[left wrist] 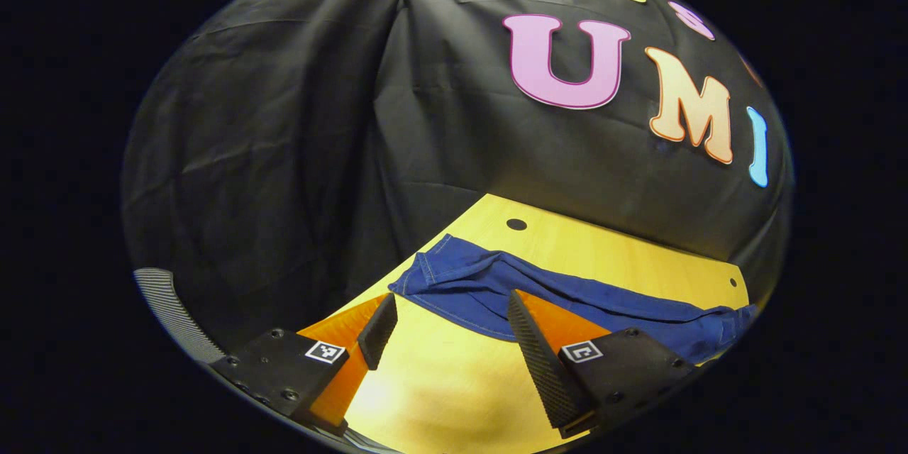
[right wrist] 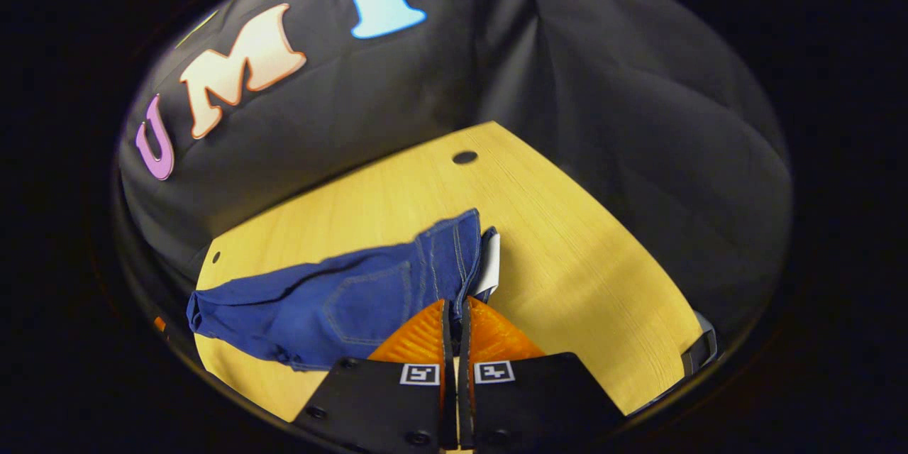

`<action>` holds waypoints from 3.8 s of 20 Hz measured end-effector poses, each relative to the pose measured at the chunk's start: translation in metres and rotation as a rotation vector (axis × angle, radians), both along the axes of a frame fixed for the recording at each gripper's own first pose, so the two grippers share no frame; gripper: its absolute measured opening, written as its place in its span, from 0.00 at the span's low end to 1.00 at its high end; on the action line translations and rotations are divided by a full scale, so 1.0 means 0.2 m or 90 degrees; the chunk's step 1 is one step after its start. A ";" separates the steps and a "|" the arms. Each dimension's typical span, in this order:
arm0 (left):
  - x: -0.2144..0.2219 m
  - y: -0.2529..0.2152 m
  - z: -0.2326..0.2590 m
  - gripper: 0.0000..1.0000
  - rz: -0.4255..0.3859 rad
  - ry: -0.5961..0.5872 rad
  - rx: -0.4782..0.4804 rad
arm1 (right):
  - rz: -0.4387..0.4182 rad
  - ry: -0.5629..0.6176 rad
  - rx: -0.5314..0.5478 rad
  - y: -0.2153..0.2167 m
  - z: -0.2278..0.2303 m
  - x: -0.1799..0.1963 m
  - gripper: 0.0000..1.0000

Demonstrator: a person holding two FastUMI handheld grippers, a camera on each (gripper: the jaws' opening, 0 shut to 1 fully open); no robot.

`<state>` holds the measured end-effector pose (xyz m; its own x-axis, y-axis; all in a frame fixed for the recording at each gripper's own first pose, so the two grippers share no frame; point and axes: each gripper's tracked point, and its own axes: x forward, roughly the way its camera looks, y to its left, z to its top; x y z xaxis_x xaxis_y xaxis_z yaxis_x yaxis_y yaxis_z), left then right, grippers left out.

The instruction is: Grasp the waist and the cuffs of the jeans and fold them to make the two legs overlap; first hold the waist and fold one-third of the jeans toward the cuffs, then hold the cuffs and fold the remaining one-third in the same direction to finish folding.

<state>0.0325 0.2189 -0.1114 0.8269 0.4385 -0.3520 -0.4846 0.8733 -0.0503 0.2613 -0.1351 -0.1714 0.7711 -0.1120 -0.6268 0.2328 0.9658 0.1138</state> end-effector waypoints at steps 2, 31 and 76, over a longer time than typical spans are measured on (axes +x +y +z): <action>0.01 0.07 -0.02 0.95 -0.006 0.003 -0.004 | 0.023 -0.037 -0.020 0.19 0.16 0.06 0.00; 0.26 0.56 -0.36 0.95 -0.095 0.058 -0.093 | 0.294 -0.068 0.099 1.94 -0.25 0.15 0.98; 0.70 0.48 -0.26 0.00 -0.219 0.017 -0.213 | 0.035 -0.160 0.042 1.09 0.02 -0.32 0.98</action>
